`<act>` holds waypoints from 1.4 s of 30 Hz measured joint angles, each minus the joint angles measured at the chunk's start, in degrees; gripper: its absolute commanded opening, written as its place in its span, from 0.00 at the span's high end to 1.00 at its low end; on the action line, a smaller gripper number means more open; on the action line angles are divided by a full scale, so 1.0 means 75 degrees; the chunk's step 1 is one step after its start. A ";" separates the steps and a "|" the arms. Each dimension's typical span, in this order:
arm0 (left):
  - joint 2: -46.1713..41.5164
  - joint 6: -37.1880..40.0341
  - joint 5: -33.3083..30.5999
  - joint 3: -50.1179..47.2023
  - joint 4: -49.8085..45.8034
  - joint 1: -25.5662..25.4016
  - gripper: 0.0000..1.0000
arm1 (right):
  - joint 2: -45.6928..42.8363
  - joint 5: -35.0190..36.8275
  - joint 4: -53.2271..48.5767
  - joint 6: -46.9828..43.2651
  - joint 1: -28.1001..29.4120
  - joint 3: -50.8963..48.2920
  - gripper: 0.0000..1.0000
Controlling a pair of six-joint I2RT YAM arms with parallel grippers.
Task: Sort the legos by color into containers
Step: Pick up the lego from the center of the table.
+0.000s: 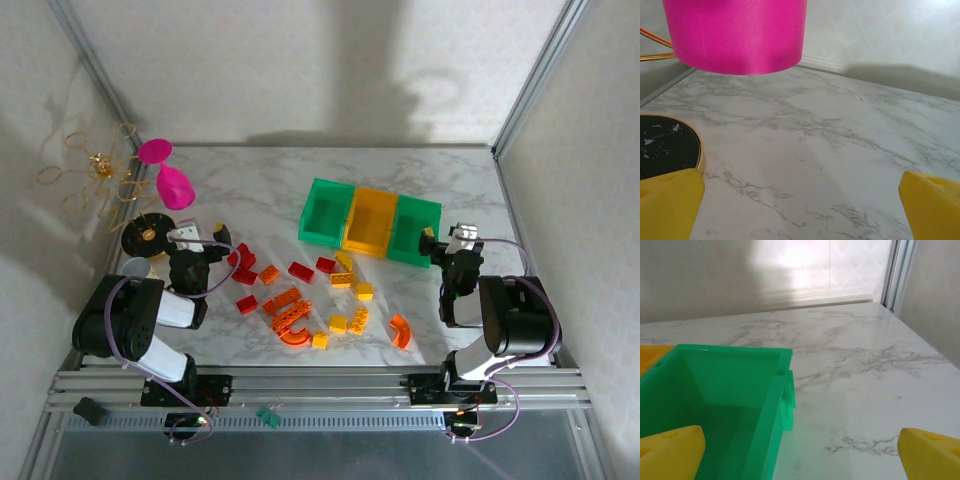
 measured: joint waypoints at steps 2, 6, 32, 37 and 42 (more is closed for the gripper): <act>0.0000 0.0000 0.0000 0.0000 -0.0003 0.0000 0.01 | 0.0000 0.0003 0.0000 0.0000 0.0000 -0.0003 0.01; -0.0050 0.0035 0.0000 0.0026 -0.0154 -0.0006 0.01 | 0.0000 0.0000 0.0000 0.0000 0.0000 0.0000 0.01; -0.4861 -0.0895 -0.0003 0.0694 -0.5595 -0.0227 0.01 | -0.2978 0.0557 -0.4272 0.1699 0.0000 0.1597 0.01; -0.5869 -0.1784 -0.0061 0.0708 -0.6452 -0.0227 0.01 | -0.3389 0.0192 -0.5814 0.2594 0.0000 0.2194 0.01; -0.6408 -0.2961 -0.0026 0.0784 -0.7242 -0.0227 0.01 | -0.3593 -0.0548 -0.7201 0.3133 0.0044 0.2337 0.01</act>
